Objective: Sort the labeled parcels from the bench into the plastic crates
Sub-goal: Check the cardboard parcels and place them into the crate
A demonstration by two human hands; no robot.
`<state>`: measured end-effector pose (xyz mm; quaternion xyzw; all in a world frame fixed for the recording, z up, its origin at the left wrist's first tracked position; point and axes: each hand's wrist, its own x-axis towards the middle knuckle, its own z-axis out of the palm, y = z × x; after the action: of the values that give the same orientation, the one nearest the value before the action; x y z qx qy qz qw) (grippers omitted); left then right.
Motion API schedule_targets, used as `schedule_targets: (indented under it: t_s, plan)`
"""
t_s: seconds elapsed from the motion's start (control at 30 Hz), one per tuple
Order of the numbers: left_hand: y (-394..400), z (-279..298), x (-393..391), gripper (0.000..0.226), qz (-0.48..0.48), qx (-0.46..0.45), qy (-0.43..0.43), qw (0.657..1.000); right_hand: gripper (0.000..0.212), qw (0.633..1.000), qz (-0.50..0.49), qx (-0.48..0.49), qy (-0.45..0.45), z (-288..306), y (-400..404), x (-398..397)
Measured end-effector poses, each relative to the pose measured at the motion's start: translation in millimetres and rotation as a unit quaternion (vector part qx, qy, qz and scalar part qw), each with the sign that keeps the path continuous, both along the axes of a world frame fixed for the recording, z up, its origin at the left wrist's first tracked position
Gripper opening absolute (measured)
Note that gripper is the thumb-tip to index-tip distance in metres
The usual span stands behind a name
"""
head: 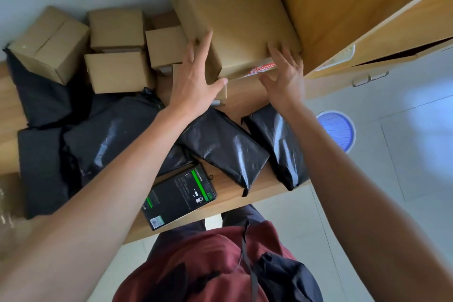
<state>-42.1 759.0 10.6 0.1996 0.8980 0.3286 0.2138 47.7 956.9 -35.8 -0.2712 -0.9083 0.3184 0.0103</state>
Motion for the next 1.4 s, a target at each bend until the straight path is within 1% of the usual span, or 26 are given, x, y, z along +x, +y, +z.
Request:
schedule_targets:
  t_s: [0.17, 0.3, 0.5, 0.6, 0.7, 0.87, 0.97, 1.03, 1.13, 1.23, 1.4]
  plan:
    - [1, 2, 1, 0.094, 0.014, 0.044, -0.026, 0.999, 0.055, 0.999, -0.024, 0.016, 0.022, -8, -4, -7]
    - [-5, 5, 4, 0.091, 0.017, 0.063, -0.024, 0.998, 0.050, 0.998, -0.030, 0.008, 0.054, -7, -10, -6]
    - [-15, 9, 12, 0.081, -0.001, 0.045, 0.010, 0.999, 0.050, 0.996, -0.060, -0.023, 0.068, 0, -27, 6]
    - [-19, 12, 19, 0.073, -0.017, 0.038, 0.019, 0.999, 0.048, 0.994, -0.076, -0.039, 0.072, 4, -38, 15]
    - [-25, 12, 26, 0.071, -0.029, 0.040, 0.030, 0.998, 0.043, 0.991, -0.090, -0.047, 0.089, 7, -48, 27]
    - [-33, 11, 48, 0.072, -0.026, 0.049, 0.053, 0.997, 0.033, 0.988, -0.069, 0.011, 0.140, 15, -60, 43]
    - [-35, 11, 63, 0.060, -0.021, 0.059, 0.080, 0.995, 0.028, 0.982, -0.073, 0.022, 0.175, 20, -72, 52]
    - [-34, 14, 72, 0.056, -0.018, 0.062, 0.091, 0.994, 0.028, 0.979, -0.076, 0.019, 0.189, 23, -81, 59]
    - [-35, 21, 83, 0.056, -0.020, 0.061, 0.104, 0.992, 0.027, 0.974, -0.076, 0.017, 0.213, 30, -92, 65]
    - [-42, 28, 92, 0.061, -0.026, 0.062, 0.117, 0.991, 0.027, 0.970, -0.070, 0.000, 0.233, 42, -105, 68]
    - [-53, 41, 94, 0.064, -0.015, 0.074, 0.132, 0.988, 0.026, 0.962, -0.082, -0.021, 0.260, 63, -128, 70]
